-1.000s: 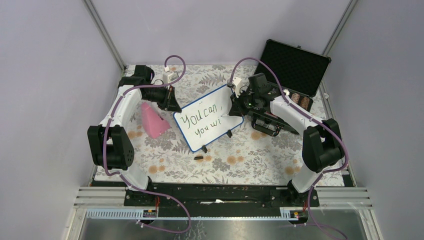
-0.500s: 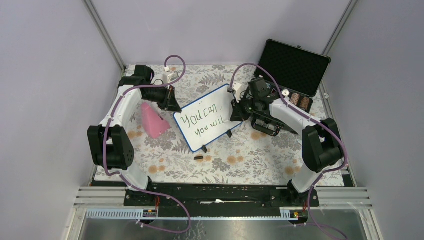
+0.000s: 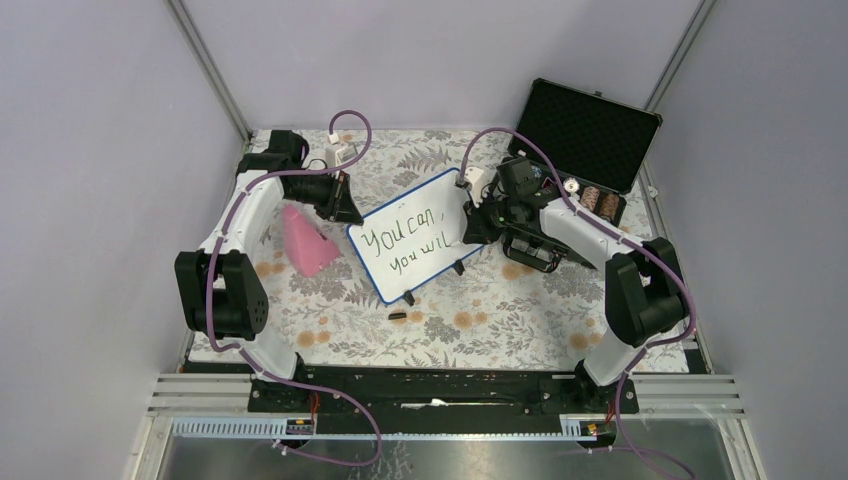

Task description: Write a sentence on the whiteboard

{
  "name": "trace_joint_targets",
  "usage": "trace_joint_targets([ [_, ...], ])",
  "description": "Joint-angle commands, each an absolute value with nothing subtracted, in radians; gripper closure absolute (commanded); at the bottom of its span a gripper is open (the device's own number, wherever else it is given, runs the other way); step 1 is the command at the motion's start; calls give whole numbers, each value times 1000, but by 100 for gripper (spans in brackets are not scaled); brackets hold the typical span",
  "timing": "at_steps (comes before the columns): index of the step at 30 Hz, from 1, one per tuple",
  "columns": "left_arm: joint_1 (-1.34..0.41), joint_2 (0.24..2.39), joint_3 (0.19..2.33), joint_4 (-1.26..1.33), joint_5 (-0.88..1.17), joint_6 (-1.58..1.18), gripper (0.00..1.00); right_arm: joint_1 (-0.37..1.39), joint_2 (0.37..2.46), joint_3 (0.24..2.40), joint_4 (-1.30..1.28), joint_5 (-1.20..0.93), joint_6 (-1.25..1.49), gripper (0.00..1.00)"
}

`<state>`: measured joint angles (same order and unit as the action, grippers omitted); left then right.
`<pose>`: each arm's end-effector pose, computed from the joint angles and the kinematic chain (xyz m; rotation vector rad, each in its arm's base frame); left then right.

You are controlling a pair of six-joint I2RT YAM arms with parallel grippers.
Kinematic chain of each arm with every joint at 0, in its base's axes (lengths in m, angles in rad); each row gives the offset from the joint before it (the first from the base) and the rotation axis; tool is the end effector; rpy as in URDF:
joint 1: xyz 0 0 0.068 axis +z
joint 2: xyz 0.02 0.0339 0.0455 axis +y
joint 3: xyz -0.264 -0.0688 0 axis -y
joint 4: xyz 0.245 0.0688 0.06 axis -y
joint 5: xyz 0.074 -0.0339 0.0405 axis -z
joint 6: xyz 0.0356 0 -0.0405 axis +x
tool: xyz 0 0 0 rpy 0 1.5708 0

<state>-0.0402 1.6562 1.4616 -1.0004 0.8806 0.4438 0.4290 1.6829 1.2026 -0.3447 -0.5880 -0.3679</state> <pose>0.3286 -0.0407 0.2981 0.7905 2.2978 -1.0249 0.3236 0.1697 0.2397 -1.1532 2.0313 0.7297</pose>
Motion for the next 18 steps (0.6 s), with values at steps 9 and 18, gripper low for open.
trace_joint_targets([
  [9, -51, 1642, 1471, -968, 828, 455, 100, 419, 1604, 1275, -372, -573, -394, 100],
  [18, -51, 1640, 1474, -969, 829, 456, 100, 411, 1606, 1317, -381, -564, -396, 100],
])
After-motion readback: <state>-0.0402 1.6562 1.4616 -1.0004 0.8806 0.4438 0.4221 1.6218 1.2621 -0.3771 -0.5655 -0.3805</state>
